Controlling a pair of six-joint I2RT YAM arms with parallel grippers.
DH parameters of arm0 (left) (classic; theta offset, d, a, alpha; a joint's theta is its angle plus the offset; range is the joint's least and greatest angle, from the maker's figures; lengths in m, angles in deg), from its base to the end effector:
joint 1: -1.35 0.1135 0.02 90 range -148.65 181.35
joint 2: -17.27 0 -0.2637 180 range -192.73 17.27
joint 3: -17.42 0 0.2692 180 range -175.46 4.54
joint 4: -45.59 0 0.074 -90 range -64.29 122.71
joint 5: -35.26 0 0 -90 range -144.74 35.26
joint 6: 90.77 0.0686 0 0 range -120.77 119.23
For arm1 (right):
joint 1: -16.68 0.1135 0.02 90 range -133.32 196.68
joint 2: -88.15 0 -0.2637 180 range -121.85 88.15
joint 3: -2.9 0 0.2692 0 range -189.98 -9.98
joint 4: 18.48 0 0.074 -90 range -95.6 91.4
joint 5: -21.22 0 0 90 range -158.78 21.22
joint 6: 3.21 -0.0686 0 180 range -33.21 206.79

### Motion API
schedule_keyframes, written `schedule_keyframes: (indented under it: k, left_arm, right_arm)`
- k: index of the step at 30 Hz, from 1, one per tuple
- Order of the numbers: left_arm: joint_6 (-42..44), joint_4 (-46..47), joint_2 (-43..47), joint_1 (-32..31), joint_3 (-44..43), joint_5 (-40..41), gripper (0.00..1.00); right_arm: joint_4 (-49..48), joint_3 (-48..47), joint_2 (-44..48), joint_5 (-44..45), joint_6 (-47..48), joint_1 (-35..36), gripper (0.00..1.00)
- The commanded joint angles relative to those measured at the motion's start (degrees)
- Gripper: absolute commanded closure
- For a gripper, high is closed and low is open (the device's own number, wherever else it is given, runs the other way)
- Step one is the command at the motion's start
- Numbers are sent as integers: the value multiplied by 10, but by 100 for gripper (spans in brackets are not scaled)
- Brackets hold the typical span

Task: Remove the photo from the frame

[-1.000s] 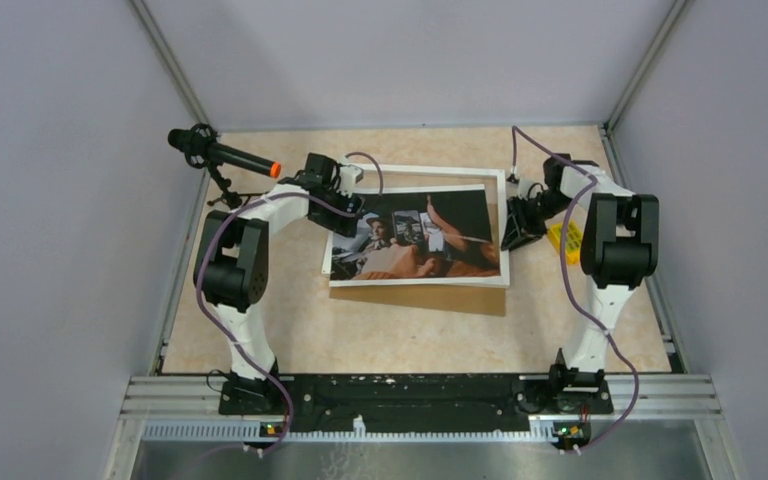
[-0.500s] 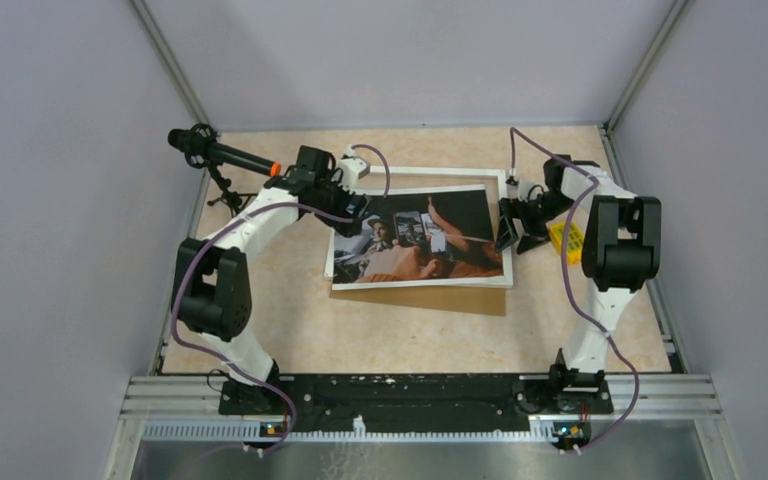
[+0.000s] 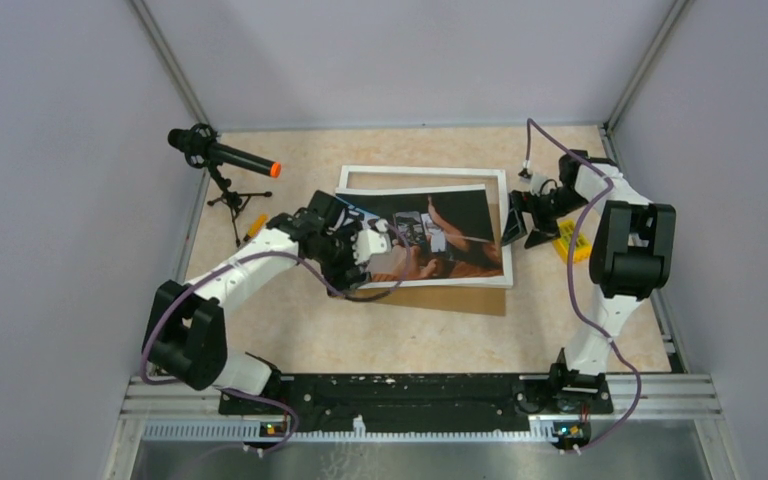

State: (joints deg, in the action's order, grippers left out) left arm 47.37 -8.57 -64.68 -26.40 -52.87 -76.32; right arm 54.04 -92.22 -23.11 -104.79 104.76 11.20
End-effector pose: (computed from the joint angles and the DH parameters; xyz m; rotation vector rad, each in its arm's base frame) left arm 0.2565 -0.1635 0.1945 1.7056 2.0125 -0.3945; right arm 0.3794 0.0041 0.1550 -0.3214 2.8369 0.9018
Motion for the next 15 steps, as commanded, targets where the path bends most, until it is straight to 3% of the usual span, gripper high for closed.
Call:
schedule_keyframes:
  k: [1,8,15]
  left_arm:
    - [55,76,34,-59,61,81,1]
    - [6,171,-39,-74,41,171,4]
    - [1,185,-72,-74,4,166,5]
  right_arm:
    - [8,-14,31,-24,9,-4,12]
    - [11,-13,34,-29,12,-5,12]
    - [19,-16,36,-31,18,-10,12]
